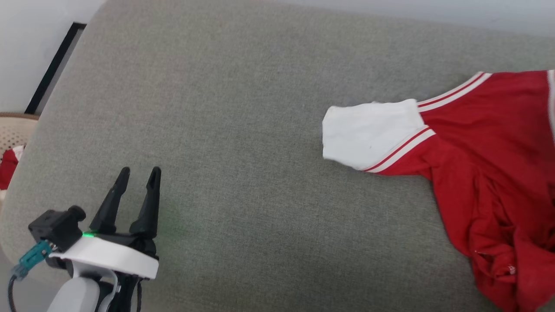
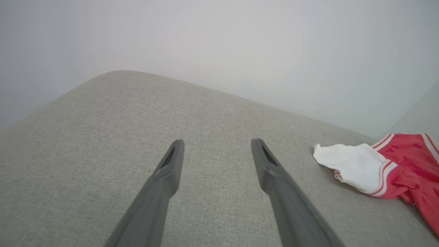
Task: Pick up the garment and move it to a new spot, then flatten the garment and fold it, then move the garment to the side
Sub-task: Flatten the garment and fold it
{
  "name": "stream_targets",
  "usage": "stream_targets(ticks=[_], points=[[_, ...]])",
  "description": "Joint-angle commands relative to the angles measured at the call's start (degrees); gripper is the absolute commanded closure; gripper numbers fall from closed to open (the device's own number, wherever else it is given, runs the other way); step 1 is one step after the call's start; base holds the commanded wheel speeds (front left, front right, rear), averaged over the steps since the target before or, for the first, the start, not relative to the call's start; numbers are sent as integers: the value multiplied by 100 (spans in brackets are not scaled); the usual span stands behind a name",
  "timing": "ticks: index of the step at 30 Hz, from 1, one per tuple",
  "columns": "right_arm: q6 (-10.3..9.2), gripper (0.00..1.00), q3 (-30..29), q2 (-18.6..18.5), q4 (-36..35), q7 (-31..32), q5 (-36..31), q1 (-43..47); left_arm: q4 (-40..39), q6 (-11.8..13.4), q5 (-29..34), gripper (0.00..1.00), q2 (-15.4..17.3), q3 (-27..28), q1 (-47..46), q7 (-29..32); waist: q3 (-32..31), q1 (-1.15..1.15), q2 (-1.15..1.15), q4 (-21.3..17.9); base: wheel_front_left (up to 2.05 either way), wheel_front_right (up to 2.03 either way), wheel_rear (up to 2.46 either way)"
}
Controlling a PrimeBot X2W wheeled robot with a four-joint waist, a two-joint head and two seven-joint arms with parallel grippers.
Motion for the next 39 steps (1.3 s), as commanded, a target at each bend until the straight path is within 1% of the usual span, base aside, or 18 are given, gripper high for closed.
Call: stream_targets(ticks=[1, 5, 9, 10, 11, 12, 15, 17, 22, 25, 29, 30, 31, 32, 36, 39], points=[[-12, 100, -58, 2, 185, -59, -97, -145, -5, -18, -50, 0, -20, -14, -122, -31, 104, 0, 0, 59, 0, 0, 0], [-12, 100, -250, 105, 945, -142, -358, -511, 18, -18, -55, 0, -20, -127, -297, -31, 260, 0, 0, 119, 0, 0, 0], [-12, 100, -347, 219, 1581, -232, -478, -820, 56, -17, -58, 0, -5, -226, -450, -31, 341, 0, 0, 121, 0, 0, 0], [-12, 75, -334, 227, 1697, -264, -549, -883, 66, -18, -57, 0, 0, -254, -484, -31, 348, 0, 0, 110, 0, 0, 0], [-12, 27, -318, 259, 1814, -298, -582, -945, 77, -18, -65, 0, 8, -284, -523, -31, 347, 0, 0, 93, 0, 0, 0], [-12, 0, -333, 295, 1910, -335, -577, -1018, 77, -17, -79, 0, 19, -313, -555, -30, 338, 0, 0, 68, 0, 0, 0], [-12, 0, -199, 388, 2094, -438, -630, -1153, 97, -18, -137, 0, 103, -426, -642, -30, 266, 0, 0, -39, 0, 0, 0], [-13, 0, -144, 399, 2115, -588, -595, -1197, 115, -18, -204, 0, 214, -543, -715, -1, 197, 0, 0, -127, 0, 0, 0], [-12, 0, 208, 482, 1890, -1025, -345, -1151, 60, -17, -485, 0, 503, -811, -1003, 335, -3, 0, 0, -411, 0, 0, 0], [-12, 0, 404, 513, 1633, -1339, -200, -1016, -19, -18, -639, 0, 665, -951, -1199, 695, -147, 0, 0, -620, 0, 0, 0], [-12, 0, 580, 642, 1142, -1750, -8, -805, -86, -17, -893, 0, 864, -1104, -1430, 1307, -332, 0, 0, -924, 0, 0, 0], [-12, 0, 580, 642, 1142, -1750, -8, -805, -86, -17, -893, 0, 864, -1104, -1430, 1307, -332, 0, 0, -924, 0, 0, 0], [-12, 0, 630, 712, 878, -1917, 28, -649, -106, -15, -1006, 0, 929, -1153, -1553, 1624, -403, 0, 0, -1082, 0, 0, 0], [-12, 0, 630, 712, 878, -1917, 28, -649, -106, -15, -1006, 0, 929, -1153, -1553, 1624, -403, 0, 0, -1082, 0, 0, 0], [-12, 0, 620, 904, 250, -2279, 94, -321, -94, 65, -1209, 0, 1025, -1289, -1821, 2346, -523, 0, 0, -1393, 0, 0, 0], [-12, 0, 601, 1091, -280, -2565, -2, 21, -49, 146, -1304, 0, 1069, -1417, -2038, 2917, -590, 0, 0, -1624, 0, 0, 0]])
